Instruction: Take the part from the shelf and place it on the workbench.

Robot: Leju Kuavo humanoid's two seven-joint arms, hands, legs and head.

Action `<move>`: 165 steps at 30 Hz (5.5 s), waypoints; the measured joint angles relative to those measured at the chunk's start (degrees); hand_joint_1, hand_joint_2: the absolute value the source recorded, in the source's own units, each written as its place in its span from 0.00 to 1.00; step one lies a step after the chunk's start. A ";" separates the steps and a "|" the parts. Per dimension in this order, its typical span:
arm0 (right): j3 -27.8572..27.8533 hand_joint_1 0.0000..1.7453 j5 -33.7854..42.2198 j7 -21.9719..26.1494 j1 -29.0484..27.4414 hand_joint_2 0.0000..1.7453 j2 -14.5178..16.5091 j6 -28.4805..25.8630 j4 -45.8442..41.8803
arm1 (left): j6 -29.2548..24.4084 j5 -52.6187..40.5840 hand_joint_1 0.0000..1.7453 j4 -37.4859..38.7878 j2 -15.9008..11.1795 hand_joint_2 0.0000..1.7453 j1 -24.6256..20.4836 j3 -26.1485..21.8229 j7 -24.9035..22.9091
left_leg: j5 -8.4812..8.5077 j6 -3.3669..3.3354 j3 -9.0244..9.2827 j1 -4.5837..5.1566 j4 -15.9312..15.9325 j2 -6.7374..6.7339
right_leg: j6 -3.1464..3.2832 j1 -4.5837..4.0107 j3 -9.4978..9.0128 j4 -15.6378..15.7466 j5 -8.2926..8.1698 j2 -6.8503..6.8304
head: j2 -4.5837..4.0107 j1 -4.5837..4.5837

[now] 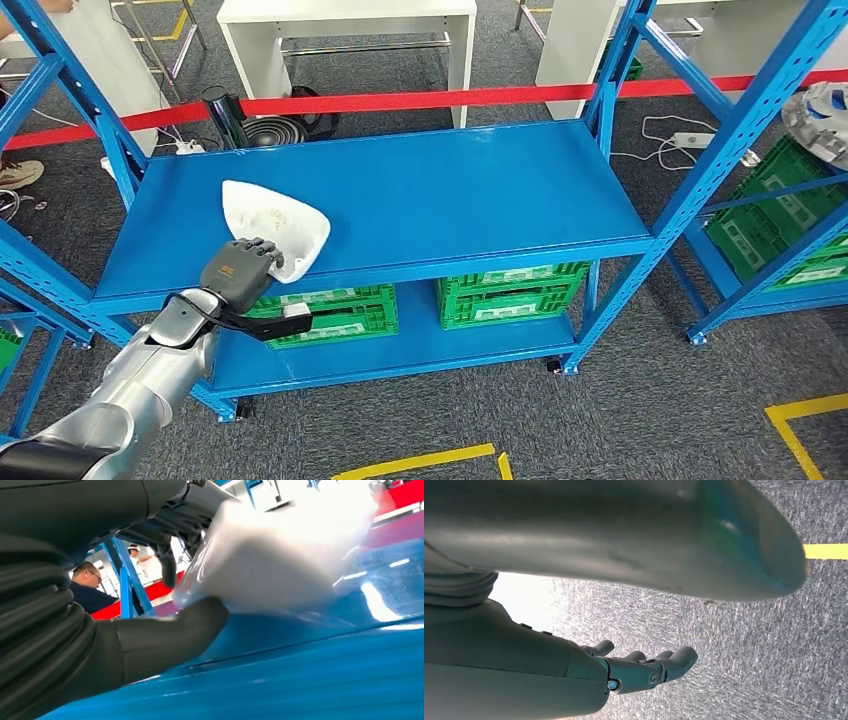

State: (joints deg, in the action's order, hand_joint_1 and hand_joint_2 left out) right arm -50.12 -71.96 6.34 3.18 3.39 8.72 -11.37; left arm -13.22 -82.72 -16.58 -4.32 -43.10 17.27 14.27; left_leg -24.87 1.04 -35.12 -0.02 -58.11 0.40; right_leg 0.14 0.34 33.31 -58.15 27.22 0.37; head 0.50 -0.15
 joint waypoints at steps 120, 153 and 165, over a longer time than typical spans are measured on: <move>-5.66 0.00 -0.08 -0.68 0.89 0.00 1.31 0.20 0.15 | 15.26 36.05 1.00 -9.30 8.77 1.00 -27.25 2.74 10.56 | -2.85 -1.28 3.16 -0.01 -0.54 -0.62 | -1.58 1.15 6.44 -4.34 -2.01 -0.21 | 0.00 -0.31; -6.10 0.00 -0.13 -0.96 0.90 0.00 1.85 0.35 0.17 | 16.51 38.43 1.00 -10.64 9.67 1.00 -27.61 3.49 11.98 | -1.40 -2.03 1.83 0.02 -0.16 -0.53 | -1.76 0.85 8.68 -11.57 3.31 -0.29 | 0.00 0.08; -6.31 0.00 -0.73 -1.03 1.03 0.00 1.65 0.37 0.17 | 18.01 40.68 1.00 -10.76 8.86 1.00 -27.36 3.52 13.53 | 0.70 0.35 -2.70 0.37 -2.25 -0.54 | 0.88 0.33 0.42 -1.51 0.31 -0.34 | 0.00 0.19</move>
State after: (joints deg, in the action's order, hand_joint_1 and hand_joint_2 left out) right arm -56.42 -72.69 5.31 4.22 5.04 9.09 -11.19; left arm 4.79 -42.05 -27.34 4.54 -70.46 20.79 27.80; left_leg -24.17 1.39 -37.82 0.35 -60.35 -0.15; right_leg 1.02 0.67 33.73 -59.65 27.53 0.04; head 0.50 0.03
